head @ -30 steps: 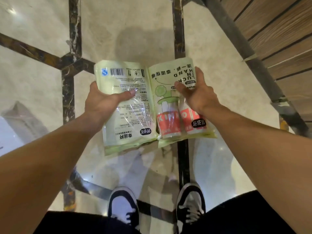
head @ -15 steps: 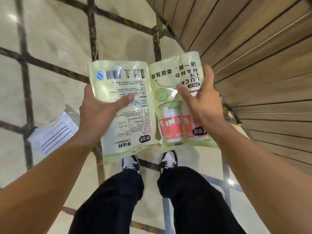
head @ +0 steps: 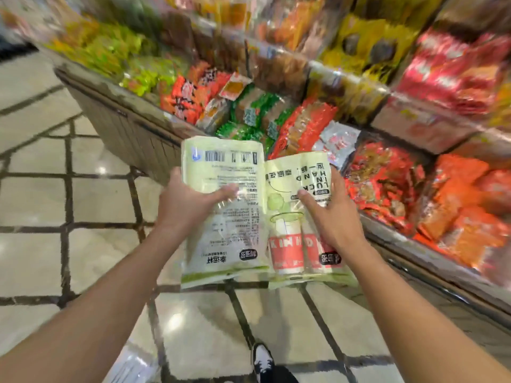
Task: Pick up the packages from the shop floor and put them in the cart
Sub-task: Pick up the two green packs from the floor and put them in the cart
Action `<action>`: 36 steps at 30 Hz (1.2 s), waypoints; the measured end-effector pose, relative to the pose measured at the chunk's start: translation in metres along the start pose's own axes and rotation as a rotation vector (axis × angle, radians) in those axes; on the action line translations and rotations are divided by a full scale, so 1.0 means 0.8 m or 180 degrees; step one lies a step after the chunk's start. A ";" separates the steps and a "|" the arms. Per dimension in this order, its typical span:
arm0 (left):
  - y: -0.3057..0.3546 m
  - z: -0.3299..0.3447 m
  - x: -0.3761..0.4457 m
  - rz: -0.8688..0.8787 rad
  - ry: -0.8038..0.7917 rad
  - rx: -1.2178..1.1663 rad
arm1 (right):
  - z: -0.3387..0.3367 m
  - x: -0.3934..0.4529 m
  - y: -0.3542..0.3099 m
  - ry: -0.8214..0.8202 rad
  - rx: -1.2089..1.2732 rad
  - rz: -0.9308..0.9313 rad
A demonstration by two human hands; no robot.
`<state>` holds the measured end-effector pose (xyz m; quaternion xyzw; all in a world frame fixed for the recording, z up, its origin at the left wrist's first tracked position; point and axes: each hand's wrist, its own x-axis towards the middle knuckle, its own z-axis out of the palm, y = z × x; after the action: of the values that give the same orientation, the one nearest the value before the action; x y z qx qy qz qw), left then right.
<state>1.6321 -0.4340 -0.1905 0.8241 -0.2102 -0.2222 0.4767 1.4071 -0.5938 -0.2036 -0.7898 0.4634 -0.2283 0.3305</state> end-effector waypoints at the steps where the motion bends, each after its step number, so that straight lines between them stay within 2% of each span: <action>1: 0.035 0.002 -0.005 0.0157 -0.0112 0.0011 | -0.033 -0.006 -0.010 0.0198 0.0023 0.0046; 6: 0.169 0.035 -0.039 0.0880 -0.0752 -0.0253 | -0.194 -0.052 -0.037 0.1010 -0.0120 0.0335; 9: 0.236 0.081 -0.075 0.1206 -0.1303 -0.0300 | -0.292 -0.105 -0.031 0.1472 -0.0222 0.0535; 11: 0.267 0.111 -0.101 0.1410 -0.1548 -0.0262 | -0.338 -0.140 -0.025 0.1630 -0.0364 0.0677; 15: 0.338 0.192 -0.206 0.2046 -0.2008 -0.0218 | -0.447 -0.246 0.012 0.2120 -0.0574 0.1107; 18: 0.376 0.254 -0.295 0.2315 -0.2256 -0.0312 | -0.513 -0.337 0.045 0.2522 -0.0604 0.1286; 25: 0.421 0.376 -0.544 0.2713 -0.2985 -0.0426 | -0.643 -0.559 0.134 0.3183 -0.0750 0.1700; 36: 0.425 0.542 -0.922 0.2699 -0.3923 -0.0394 | -0.789 -0.866 0.255 0.4200 -0.0614 0.2524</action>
<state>0.7411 -0.4777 0.0367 0.3705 -0.7257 -0.4522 0.3628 0.5446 -0.2501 0.0370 -0.2908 0.8302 -0.4748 -0.0271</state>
